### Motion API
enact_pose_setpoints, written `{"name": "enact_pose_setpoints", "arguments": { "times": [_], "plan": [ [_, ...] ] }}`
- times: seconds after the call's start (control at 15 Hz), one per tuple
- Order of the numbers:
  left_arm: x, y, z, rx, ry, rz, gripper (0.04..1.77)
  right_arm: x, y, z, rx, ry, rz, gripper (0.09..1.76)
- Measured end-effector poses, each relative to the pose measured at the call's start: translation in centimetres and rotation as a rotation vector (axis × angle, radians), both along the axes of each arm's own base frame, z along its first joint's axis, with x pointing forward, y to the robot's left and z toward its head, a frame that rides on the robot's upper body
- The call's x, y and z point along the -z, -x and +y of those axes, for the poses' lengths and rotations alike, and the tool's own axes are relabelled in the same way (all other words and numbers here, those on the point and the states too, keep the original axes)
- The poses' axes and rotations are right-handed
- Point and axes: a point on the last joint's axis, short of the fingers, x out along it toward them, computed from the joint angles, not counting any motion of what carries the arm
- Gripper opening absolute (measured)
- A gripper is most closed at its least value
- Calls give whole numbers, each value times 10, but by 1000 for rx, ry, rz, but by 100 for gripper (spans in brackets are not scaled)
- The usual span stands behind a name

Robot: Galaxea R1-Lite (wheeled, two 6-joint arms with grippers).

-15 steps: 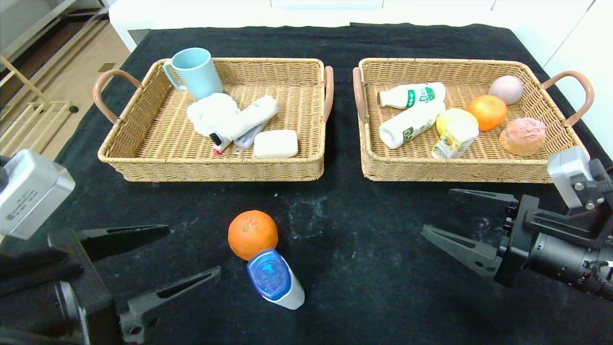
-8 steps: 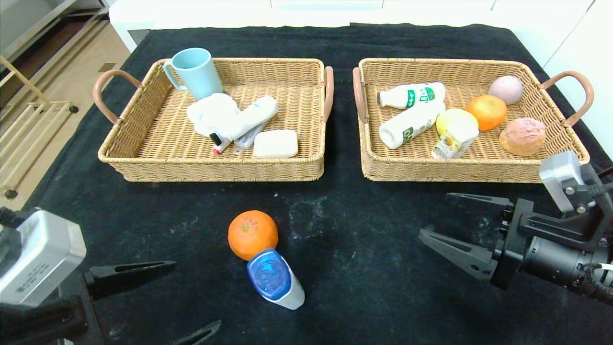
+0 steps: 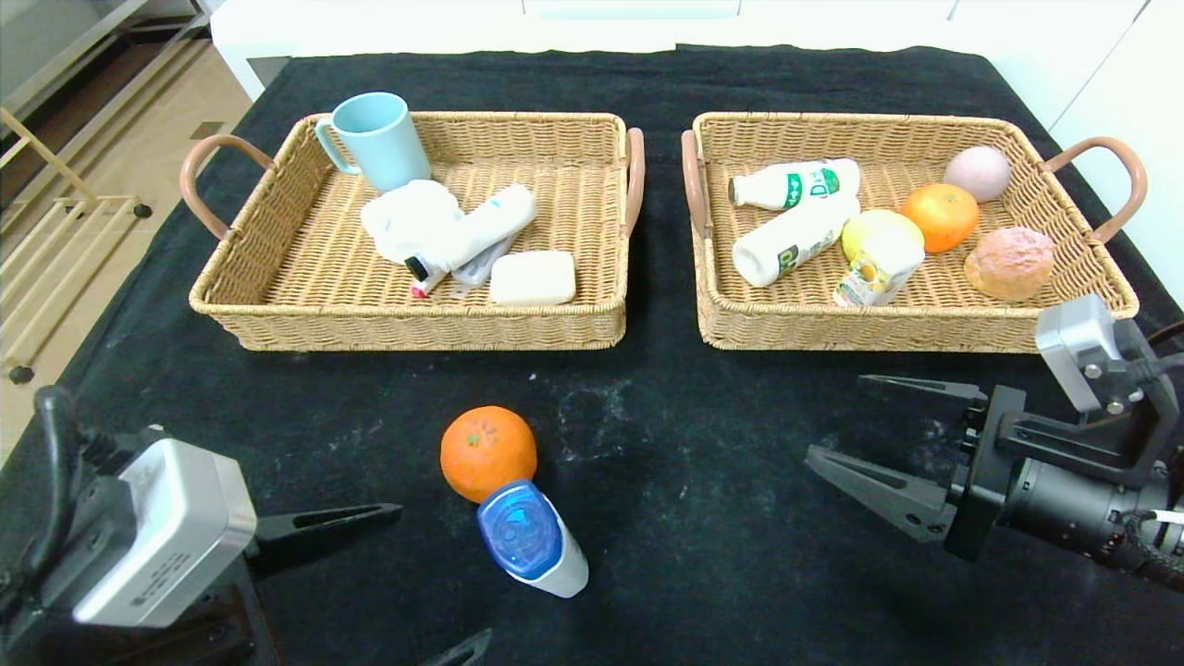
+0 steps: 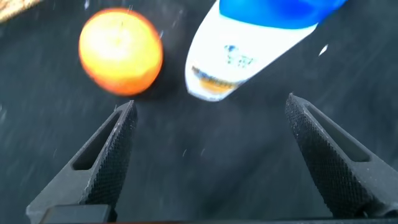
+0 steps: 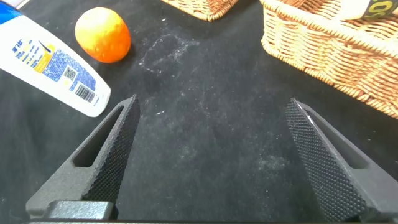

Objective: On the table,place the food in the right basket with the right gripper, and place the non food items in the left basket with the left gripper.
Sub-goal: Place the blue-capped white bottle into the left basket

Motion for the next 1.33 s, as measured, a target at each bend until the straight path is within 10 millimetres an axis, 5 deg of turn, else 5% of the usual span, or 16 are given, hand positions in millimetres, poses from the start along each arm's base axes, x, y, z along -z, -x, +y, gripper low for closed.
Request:
{"name": "enact_pose_setpoints", "arguments": {
  "times": [0.53,1.33],
  "plan": [
    [9,-13,-29,17,-26,-38,172,1,0,0,-2,1,1,171],
    [9,-20,-46,34,-8,-97,172,2,1,1,-7,3,4,171]
  ]
}}
